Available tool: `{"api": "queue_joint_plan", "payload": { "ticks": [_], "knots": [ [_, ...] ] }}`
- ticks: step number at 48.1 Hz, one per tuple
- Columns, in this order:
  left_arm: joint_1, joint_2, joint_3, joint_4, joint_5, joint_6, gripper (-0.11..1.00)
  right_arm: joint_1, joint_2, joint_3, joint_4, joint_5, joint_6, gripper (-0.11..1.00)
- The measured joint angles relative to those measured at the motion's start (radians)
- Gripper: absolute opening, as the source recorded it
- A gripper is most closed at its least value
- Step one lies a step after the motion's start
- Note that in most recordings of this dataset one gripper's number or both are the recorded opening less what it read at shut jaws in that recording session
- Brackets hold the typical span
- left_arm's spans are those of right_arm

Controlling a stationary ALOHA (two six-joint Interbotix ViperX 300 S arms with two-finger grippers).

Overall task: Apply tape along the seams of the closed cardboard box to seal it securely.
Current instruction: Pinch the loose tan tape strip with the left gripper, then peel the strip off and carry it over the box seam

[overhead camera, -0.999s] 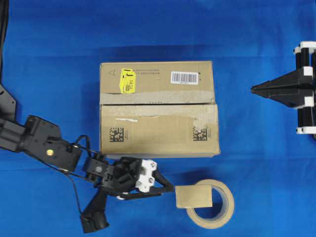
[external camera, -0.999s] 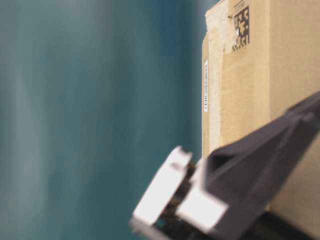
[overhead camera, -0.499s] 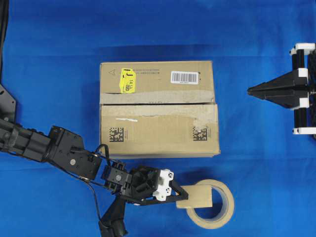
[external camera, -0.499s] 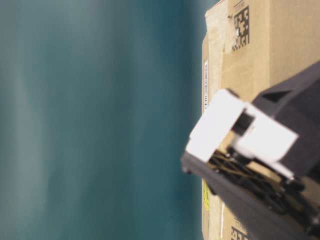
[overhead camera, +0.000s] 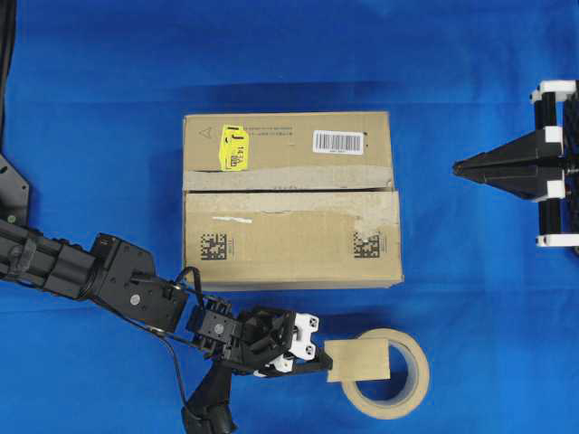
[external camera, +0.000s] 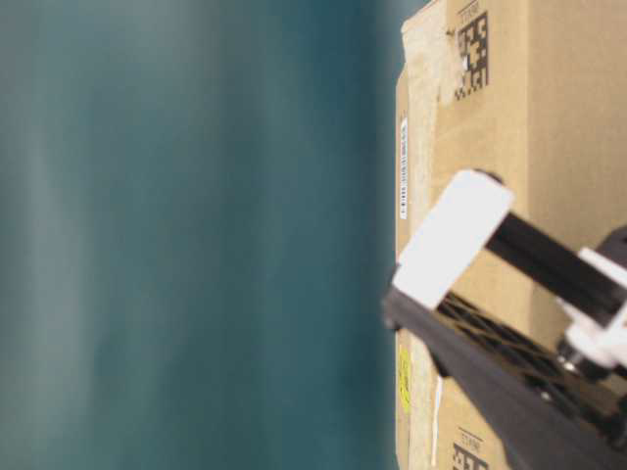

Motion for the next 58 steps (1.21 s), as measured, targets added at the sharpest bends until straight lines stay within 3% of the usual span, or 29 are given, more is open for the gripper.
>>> {"api": "queue_joint_plan", "payload": {
  "ticks": [13,31,45,58],
  "knots": [
    [-0.002,-0.052,0.006,0.0,0.038,-0.002,0.0,0.0,0.002,-0.002,0.0,0.002,0.0,0.0],
    [0.026,-0.307,0.048,0.002,0.135,0.044,0.0,0.0,-0.005,-0.002,0.0,0.015,0.0,0.0],
    [0.167,-0.466,0.083,0.002,0.166,0.175,0.0,0.0,-0.008,-0.002,0.0,0.025,0.0,0.0],
    [0.273,-0.497,0.095,0.003,0.198,0.268,0.0,0.0,-0.006,-0.002,0.0,0.026,0.002,0.0]
  ]
}}
